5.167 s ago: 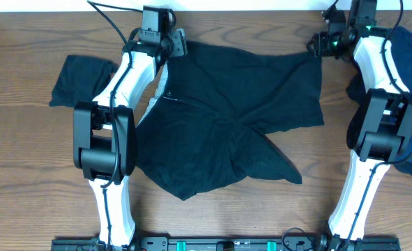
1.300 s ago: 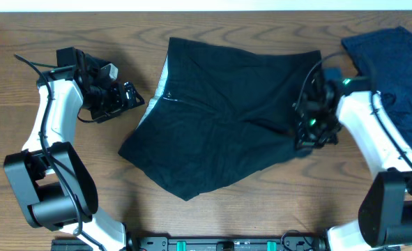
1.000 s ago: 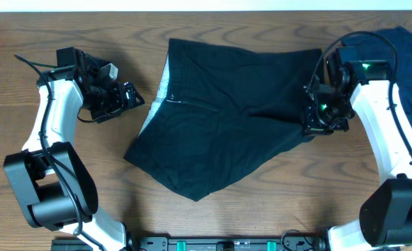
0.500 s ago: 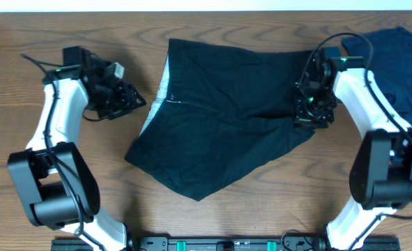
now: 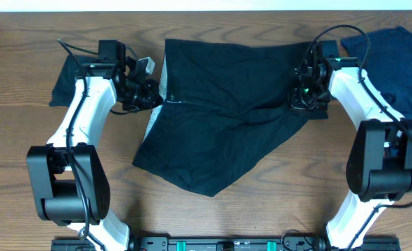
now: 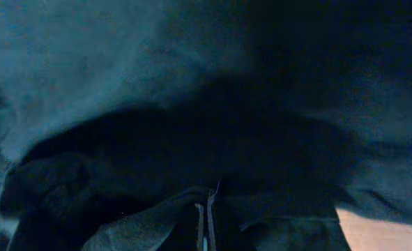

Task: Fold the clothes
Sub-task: 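Grasp the waistband corners with both grippers and pull them apart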

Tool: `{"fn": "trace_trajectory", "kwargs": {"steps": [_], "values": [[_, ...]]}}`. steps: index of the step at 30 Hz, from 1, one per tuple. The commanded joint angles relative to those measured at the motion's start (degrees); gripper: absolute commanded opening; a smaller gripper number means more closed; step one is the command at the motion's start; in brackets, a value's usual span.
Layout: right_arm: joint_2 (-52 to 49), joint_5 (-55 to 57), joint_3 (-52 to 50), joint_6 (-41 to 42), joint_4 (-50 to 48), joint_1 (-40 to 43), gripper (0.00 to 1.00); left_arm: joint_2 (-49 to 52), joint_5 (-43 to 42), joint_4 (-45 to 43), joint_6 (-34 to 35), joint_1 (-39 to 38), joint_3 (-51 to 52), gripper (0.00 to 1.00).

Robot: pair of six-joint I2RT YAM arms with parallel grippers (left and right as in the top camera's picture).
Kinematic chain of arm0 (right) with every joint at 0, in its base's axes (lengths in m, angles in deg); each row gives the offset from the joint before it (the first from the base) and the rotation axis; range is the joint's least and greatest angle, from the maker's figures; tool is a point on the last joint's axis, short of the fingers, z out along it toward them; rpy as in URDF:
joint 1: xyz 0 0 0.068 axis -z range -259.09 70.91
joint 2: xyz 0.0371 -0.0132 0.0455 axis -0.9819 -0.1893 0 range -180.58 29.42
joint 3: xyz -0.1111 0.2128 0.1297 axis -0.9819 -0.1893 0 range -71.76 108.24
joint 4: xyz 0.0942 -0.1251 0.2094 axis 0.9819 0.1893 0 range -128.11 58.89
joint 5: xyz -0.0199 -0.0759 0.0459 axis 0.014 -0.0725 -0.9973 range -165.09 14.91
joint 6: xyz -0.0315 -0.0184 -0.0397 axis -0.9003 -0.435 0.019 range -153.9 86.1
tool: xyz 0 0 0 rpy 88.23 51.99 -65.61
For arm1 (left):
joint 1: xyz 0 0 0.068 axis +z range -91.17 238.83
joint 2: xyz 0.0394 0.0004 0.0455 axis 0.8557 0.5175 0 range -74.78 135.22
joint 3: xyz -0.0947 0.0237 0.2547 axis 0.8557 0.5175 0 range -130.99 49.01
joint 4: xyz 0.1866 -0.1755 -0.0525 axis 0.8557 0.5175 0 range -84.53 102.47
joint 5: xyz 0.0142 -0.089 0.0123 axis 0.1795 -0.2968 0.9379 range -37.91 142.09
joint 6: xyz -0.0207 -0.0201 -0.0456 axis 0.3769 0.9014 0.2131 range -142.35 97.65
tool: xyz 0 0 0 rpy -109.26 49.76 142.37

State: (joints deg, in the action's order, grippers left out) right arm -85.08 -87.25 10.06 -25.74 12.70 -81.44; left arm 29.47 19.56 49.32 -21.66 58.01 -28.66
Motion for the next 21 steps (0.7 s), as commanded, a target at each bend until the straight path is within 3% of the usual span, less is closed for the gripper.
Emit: {"fn": "trace_trajectory", "kwargs": {"steps": [1,12,19,21], "values": [[-2.5,2.2,1.2,0.6,-2.3,0.5,0.01,0.7,0.9,-1.0,0.7,-2.0,0.9,0.06],[-4.0,4.7,1.2,-1.0,-15.5,0.5,0.01,6.4,7.2,-4.3,1.5,-5.0,0.9,0.06],[-4.1,5.7,1.2,-1.6,-16.5,0.5,0.01,7.4,13.8,-8.3,3.1,-4.9,0.9,0.07],[-4.1,6.4,1.2,-1.7,-16.3,0.5,0.01,7.7,13.8,-10.3,4.7,-4.7,0.9,0.23]]}}
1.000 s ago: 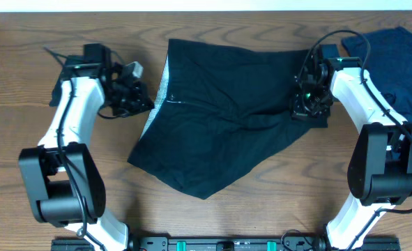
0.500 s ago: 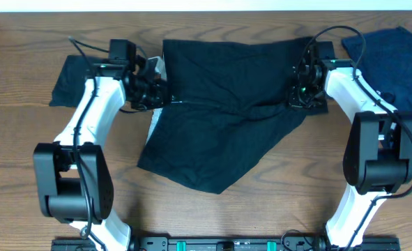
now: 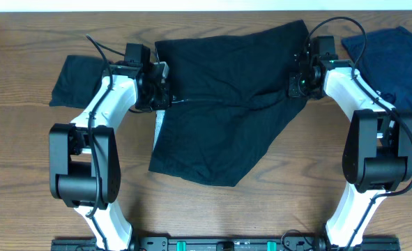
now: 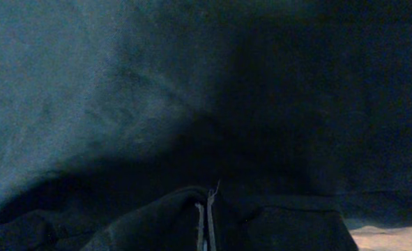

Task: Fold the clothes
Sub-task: 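Grasp the waistband corners with both grippers and pull them apart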

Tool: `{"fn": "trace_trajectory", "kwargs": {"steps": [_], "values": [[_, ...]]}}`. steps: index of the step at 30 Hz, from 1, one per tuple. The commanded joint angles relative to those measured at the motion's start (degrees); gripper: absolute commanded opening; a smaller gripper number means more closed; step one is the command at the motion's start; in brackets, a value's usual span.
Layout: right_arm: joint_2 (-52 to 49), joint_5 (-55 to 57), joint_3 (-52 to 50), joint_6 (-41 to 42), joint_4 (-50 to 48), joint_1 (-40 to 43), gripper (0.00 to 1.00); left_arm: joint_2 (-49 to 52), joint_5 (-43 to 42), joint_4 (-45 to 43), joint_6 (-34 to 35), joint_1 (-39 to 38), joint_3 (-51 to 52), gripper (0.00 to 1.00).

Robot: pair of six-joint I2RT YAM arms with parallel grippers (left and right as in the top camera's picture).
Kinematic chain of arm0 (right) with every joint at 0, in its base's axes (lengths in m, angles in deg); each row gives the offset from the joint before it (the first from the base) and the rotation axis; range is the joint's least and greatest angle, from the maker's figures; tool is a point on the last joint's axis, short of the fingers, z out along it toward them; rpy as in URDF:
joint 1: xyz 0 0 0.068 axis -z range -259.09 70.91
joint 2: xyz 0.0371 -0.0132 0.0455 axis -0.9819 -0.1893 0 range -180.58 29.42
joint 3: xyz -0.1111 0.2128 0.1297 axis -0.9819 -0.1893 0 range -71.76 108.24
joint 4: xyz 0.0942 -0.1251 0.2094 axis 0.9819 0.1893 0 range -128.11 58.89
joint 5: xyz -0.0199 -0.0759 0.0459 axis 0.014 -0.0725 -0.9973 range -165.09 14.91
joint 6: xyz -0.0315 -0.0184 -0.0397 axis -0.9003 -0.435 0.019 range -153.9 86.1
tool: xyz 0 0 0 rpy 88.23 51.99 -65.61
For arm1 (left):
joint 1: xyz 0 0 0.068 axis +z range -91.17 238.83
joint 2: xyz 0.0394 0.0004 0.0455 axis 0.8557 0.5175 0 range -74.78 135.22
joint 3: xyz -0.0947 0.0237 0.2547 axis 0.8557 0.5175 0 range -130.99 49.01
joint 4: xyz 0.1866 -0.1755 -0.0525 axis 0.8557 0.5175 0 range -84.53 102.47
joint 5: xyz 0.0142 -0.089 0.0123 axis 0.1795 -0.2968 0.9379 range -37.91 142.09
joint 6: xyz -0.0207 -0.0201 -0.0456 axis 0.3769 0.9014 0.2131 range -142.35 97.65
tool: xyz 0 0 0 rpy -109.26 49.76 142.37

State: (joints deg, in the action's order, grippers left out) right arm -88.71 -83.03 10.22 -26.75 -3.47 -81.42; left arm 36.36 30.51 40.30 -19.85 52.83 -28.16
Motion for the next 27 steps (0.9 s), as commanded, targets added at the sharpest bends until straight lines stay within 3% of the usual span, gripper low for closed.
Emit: {"fn": "trace_trajectory", "kwargs": {"steps": [1,5,8,25,27], "values": [[-0.4,2.2,1.0,-1.0,-0.1,0.4,0.01,1.0,2.8,-1.9,3.6,0.5,0.3,0.34],[-0.4,2.2,1.0,-1.0,0.3,0.4,0.0,2.4,2.8,-3.0,3.8,0.5,0.3,0.46],[-0.4,2.2,1.0,-1.0,0.5,0.4,0.01,4.4,2.8,-3.5,3.9,0.5,0.3,0.48],[-0.4,2.2,1.0,-1.0,0.5,0.4,0.01,7.0,-8.5,-5.2,5.6,0.5,0.3,0.46],[-0.4,2.2,1.0,-1.0,0.6,0.4,0.01,7.0,-8.4,-5.1,5.6,0.5,0.3,0.39]]}}
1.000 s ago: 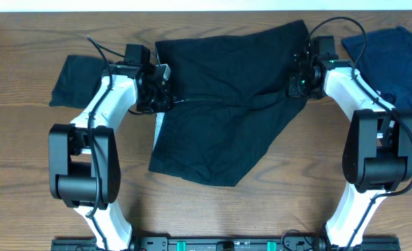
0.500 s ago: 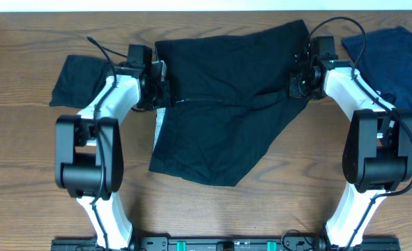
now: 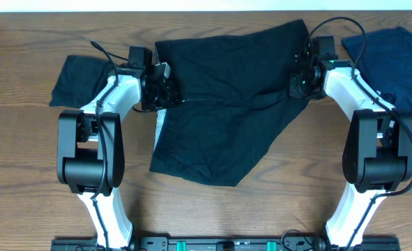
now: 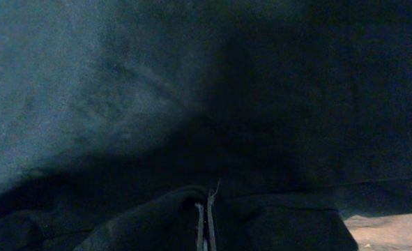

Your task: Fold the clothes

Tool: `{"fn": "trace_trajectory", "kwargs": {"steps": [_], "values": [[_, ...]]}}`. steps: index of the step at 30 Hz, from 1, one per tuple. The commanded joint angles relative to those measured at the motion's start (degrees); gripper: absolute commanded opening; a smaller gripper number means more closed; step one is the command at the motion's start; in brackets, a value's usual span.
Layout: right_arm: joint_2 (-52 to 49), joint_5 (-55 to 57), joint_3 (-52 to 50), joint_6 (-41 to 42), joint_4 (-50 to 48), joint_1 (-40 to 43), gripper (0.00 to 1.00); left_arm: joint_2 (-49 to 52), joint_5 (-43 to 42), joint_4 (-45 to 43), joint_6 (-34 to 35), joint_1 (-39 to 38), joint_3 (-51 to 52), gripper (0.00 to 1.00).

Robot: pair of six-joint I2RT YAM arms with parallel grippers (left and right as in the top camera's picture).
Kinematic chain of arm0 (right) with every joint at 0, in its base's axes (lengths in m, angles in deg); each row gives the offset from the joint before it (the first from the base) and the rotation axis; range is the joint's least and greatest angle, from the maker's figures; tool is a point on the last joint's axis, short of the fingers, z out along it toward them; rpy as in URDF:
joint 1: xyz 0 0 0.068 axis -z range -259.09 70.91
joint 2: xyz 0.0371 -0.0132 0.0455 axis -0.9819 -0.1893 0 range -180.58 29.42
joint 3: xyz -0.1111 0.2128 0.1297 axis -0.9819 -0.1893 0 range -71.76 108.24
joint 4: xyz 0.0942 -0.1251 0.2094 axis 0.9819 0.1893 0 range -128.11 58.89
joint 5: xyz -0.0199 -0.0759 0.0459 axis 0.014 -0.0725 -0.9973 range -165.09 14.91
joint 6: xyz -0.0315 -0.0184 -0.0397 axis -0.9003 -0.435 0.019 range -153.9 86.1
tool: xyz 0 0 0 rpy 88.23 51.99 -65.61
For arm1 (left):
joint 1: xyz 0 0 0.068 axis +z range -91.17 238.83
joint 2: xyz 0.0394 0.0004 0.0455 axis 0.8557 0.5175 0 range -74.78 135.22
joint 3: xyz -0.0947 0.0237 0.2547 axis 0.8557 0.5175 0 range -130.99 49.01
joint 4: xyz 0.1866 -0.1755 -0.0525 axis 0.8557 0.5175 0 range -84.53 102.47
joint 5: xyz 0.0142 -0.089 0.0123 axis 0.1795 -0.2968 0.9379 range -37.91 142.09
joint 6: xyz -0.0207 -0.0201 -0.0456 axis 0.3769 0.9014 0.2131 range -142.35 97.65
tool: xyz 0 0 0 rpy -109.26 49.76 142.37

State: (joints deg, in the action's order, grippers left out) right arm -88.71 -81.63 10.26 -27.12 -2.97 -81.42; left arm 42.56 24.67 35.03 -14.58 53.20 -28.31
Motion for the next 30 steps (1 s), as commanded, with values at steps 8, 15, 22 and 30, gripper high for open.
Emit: {"fn": "trace_trajectory", "kwargs": {"steps": [8,15,22,30], "values": [[-0.4,1.0,1.0,-0.6,0.3,0.5,0.01,0.7,-1.6,0.1,0.3,0.5,0.5,0.06],[-0.4,3.6,1.0,-0.6,1.3,0.5,0.01,0.6,0.0,1.0,0.3,4.3,0.5,0.06],[-0.4,3.5,1.0,-0.6,1.3,0.5,0.01,0.6,0.0,1.6,0.3,5.4,0.5,0.06],[-0.4,3.6,1.0,-0.6,1.7,0.5,0.01,0.6,1.2,1.6,0.3,5.5,0.5,0.06]]}}
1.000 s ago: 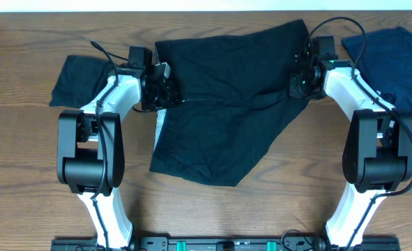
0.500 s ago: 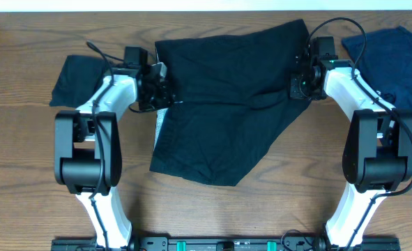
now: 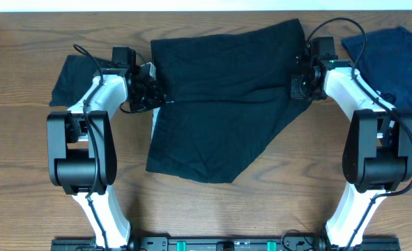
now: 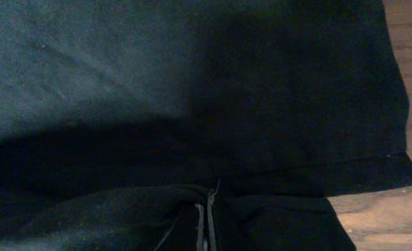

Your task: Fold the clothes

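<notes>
A black garment [image 3: 219, 104] lies spread across the middle of the table, its upper part doubled over along a crease that runs between the two grippers. My left gripper [image 3: 154, 96] is at the garment's left edge and shut on it. My right gripper [image 3: 300, 88] is shut on the right edge. In the right wrist view black cloth [image 4: 192, 90] fills the frame, and the right gripper [image 4: 206, 213] has a bunched fold pinched between its closed fingers.
A small dark folded cloth [image 3: 70, 80] lies at the far left beside the left arm. A blue garment [image 3: 394, 63] lies at the far right. Bare wooden table [image 3: 296, 195] shows in front of the garment.
My left gripper has moved a little to the left with the garment's edge. The cloth between the grippers is now flatter and the crease straighter. The right gripper has hardly moved.
At first the garment lay rumpled, lower on the table, with both grippers shut on its side edges. Then both grippers stood farther back and the cloth had come with them. Now it lies stretched between them, smoother.
</notes>
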Tool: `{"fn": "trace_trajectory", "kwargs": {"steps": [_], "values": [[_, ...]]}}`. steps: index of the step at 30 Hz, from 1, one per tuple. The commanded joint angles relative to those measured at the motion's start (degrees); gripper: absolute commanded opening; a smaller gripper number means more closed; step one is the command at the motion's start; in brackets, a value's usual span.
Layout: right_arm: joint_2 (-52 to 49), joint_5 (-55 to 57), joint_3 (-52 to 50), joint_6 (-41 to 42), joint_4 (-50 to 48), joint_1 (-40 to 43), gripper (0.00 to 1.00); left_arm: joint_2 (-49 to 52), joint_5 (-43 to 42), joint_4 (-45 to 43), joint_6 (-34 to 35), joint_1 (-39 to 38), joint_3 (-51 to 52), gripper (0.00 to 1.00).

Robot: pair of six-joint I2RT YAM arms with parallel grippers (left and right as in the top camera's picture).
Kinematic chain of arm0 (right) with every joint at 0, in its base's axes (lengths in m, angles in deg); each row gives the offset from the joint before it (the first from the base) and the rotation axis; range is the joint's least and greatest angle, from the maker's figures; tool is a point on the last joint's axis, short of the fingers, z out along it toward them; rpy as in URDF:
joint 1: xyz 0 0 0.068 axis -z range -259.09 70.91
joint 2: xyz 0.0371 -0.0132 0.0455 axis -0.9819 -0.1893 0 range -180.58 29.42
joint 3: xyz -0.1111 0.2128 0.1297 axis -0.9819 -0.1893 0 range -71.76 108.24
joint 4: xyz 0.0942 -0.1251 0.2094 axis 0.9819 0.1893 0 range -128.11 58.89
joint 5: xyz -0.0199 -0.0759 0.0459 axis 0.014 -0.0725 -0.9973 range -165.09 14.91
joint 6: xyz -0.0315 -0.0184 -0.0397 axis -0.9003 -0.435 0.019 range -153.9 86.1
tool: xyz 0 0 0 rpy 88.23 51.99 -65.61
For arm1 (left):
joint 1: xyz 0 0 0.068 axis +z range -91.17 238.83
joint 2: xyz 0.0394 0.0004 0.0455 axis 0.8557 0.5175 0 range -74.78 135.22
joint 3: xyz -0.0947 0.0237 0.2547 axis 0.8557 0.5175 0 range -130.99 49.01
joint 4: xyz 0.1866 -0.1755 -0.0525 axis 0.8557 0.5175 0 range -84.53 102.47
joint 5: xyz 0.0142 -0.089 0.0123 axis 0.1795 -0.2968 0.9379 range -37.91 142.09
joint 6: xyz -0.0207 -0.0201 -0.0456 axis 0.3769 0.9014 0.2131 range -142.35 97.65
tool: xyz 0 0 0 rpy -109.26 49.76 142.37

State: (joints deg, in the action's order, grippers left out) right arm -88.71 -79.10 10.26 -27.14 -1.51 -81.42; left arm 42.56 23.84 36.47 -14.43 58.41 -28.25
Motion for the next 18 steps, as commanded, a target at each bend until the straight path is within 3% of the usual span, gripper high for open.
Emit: {"fn": "trace_trajectory", "kwargs": {"steps": [1,11,18], "values": [[-0.4,1.0,1.0,-0.6,0.2,0.5,0.01,0.6,2.8,0.2,0.2,0.3,0.4,0.06],[-0.4,1.0,1.0,-0.6,0.2,0.5,0.01,0.6,3.6,0.6,0.2,0.3,0.4,0.06],[-0.4,1.0,1.0,-0.6,0.2,0.5,0.01,0.6,9.9,1.5,0.4,0.2,0.4,0.06]]}}
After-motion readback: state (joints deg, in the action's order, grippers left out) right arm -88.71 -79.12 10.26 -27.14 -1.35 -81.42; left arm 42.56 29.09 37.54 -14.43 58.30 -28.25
